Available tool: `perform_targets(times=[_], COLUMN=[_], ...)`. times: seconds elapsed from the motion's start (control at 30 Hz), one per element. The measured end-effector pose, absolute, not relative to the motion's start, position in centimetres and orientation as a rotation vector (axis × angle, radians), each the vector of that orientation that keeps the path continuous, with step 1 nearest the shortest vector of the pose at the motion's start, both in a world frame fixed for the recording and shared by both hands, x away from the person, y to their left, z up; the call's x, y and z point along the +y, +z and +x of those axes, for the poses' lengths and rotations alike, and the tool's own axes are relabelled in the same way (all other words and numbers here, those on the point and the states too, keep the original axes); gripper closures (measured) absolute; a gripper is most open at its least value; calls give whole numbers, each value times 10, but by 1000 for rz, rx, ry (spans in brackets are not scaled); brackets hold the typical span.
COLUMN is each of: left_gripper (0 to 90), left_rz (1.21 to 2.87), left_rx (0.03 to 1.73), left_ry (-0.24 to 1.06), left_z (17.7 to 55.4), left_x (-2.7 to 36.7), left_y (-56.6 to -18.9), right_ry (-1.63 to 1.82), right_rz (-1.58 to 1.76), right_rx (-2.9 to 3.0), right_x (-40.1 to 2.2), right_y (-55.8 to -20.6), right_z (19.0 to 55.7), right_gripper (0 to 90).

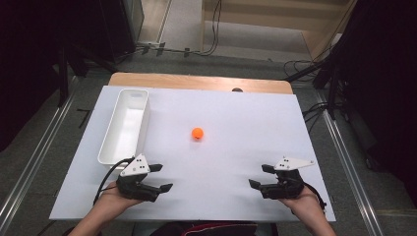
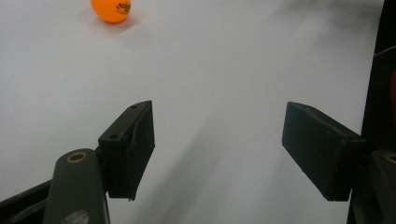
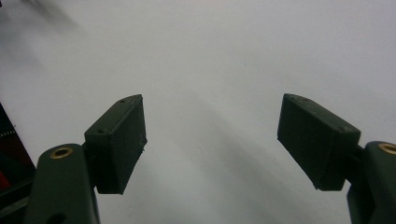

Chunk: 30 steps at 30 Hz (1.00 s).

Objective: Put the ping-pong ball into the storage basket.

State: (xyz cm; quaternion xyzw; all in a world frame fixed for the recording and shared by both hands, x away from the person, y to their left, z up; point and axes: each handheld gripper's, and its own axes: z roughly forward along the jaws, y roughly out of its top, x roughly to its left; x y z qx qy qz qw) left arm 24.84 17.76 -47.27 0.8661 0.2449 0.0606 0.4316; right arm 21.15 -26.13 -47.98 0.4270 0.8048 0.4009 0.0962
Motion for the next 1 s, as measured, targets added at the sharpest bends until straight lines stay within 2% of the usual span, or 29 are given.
perform_targets(times=[0.23,1.0], left_gripper=[251,252], left_rz=[2174,2161], left_rx=[616,640], left_ry=[180,155], left_z=[248,250], left_x=[177,176], left_y=[-472,-473], right_ry=[1172,1161], right_rz=[1260,1245], right_rx=[2399,2408], right_x=[-260,-259], right_y=[-481,-482], right_z=[211,211], right_gripper=[221,221])
